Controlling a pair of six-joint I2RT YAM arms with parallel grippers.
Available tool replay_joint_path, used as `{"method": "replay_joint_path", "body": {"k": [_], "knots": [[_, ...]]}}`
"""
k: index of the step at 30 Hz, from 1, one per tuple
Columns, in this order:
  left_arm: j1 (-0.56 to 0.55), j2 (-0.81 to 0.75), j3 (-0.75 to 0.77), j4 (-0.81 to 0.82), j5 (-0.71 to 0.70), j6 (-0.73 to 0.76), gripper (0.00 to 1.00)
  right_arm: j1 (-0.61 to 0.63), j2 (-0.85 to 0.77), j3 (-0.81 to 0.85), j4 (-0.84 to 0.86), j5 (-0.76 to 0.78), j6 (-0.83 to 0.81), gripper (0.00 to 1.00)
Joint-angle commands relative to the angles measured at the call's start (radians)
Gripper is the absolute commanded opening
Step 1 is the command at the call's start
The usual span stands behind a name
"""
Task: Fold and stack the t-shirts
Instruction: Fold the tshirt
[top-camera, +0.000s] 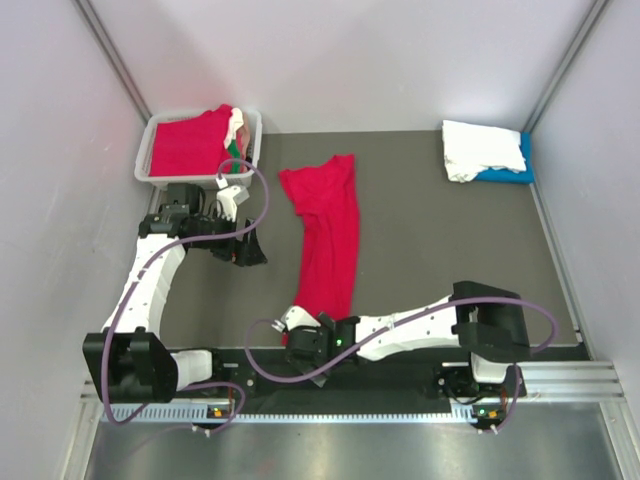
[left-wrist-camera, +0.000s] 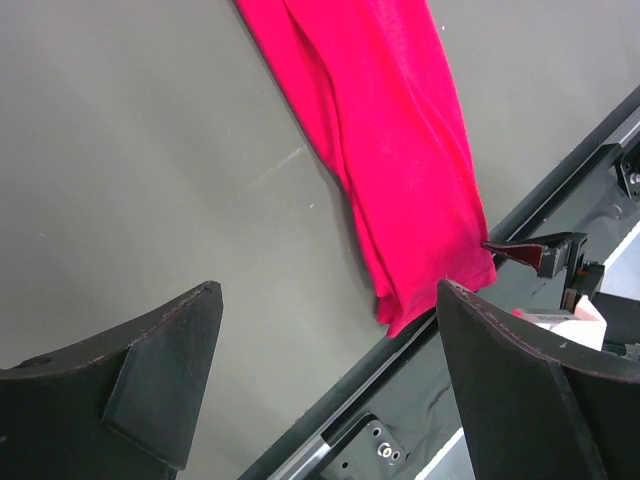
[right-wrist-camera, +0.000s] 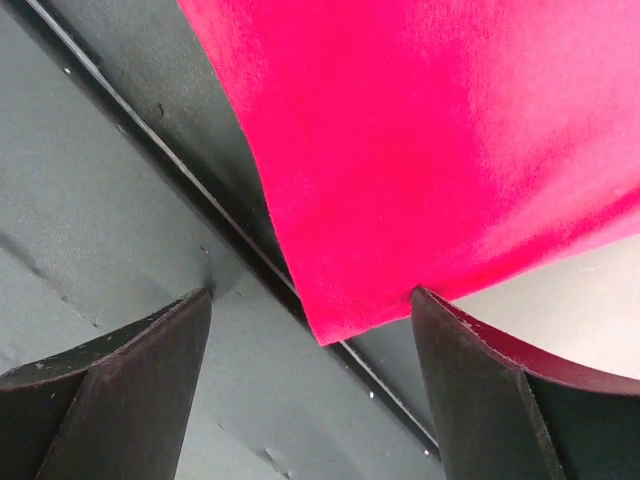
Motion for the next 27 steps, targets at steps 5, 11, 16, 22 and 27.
{"method": "replay_joint_path", "body": {"k": [5, 11, 16, 22, 27], "knots": [[-0.004, -0.032, 0.014, -0.002, 0.012, 0.014, 0.92, -0.051, 0.021, 0.003, 0.064, -0.002, -0.042, 0.80], [-0.004, -0.042, 0.022, -0.017, 0.005, 0.029, 0.92, -0.093, 0.029, -0.031, 0.113, -0.047, -0.051, 0.63], [-0.004, -0.050, 0.040, -0.030, -0.004, 0.040, 0.93, -0.106, 0.038, -0.031, 0.124, -0.058, -0.057, 0.57], [-0.004, -0.050, 0.056, -0.031, -0.004, 0.040, 0.93, -0.110, 0.037, -0.054, 0.129, -0.065, -0.042, 0.53], [-0.004, -0.045, 0.050, -0.033, -0.014, 0.048, 0.93, -0.108, 0.017, -0.063, 0.113, -0.052, -0.041, 0.45]]}}
